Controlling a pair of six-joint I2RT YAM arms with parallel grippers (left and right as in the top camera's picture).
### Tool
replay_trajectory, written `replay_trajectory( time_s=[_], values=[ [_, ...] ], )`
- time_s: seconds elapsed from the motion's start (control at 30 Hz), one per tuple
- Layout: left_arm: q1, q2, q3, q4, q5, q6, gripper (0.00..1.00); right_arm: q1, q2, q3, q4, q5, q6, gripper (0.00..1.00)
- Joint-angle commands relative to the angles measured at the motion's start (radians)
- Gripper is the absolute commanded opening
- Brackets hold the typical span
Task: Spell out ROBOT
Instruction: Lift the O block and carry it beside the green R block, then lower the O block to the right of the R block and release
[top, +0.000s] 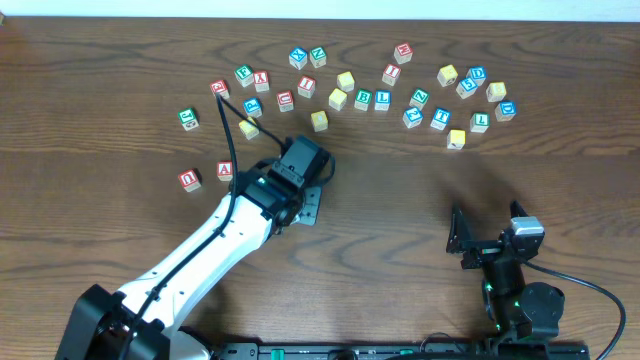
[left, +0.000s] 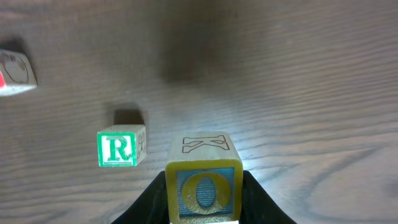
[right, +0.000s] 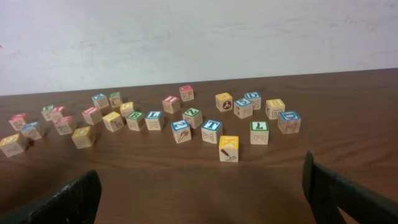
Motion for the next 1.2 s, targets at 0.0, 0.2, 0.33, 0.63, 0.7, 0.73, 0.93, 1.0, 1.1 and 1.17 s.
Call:
replay_trajectory(
  time_s=[0.0,0.2,0.33,0.63,0.7,0.73,0.93,1.0,1.1,1.17],
  values=[
    [-0.001,-0.015,-0.050,0.045,-0.019,-0.028,0.08,-0.006,-0.004,-0.002,-0.003,-0.006,-0.010,0.99],
    [-0.001,-0.015,-0.110,0.094,-0.009,-0.035,0.07,-0.006,-0.004,-0.002,-0.003,-0.006,-0.010,0.99],
    [-0.001,-0.015,-0.116,0.094,-0.009,-0.036,0.07,-0.006,-0.004,-0.002,-0.003,-0.006,-0.010,0.99],
    [-0.001,-0.015,-0.143,0.123,-0.010,-0.035,0.07,-0.006,-0.004,-0.002,-0.003,-0.006,-0.010,0.99],
    [-0.001,-0.015,-0.158,0.142,-0.010,-0.035,0.07,-0.006,-0.004,-0.002,-0.003,-0.006,-0.010,0.99],
    [-0.001,-0.014,-0.160,0.146,-0.010,-0.035,0.08,-0.006,-0.004,-0.002,-0.003,-0.006,-0.010,0.99],
    [-0.001,-0.014,-0.161,0.156,-0.010,-0.035,0.07,-0.006,-0.004,-0.002,-0.003,-0.006,-0.010,0.99],
    [-0.001,-0.014,-0.161,0.156,-0.010,-0.035,0.07,-0.006,-0.004,-0.002,-0.003,-0.006,-0.010,0.99],
    [-0.001,-0.014,-0.163,0.156,-0.010,-0.035,0.07,-0.006,-0.004,-0.002,-0.003,-0.006,-0.010,0.99],
    [-0.001,-0.014,-0.169,0.157,-0.010,-0.035,0.07,-0.006,-0.004,-0.002,-0.003,-0.006,-0.010,0.99]
  ],
)
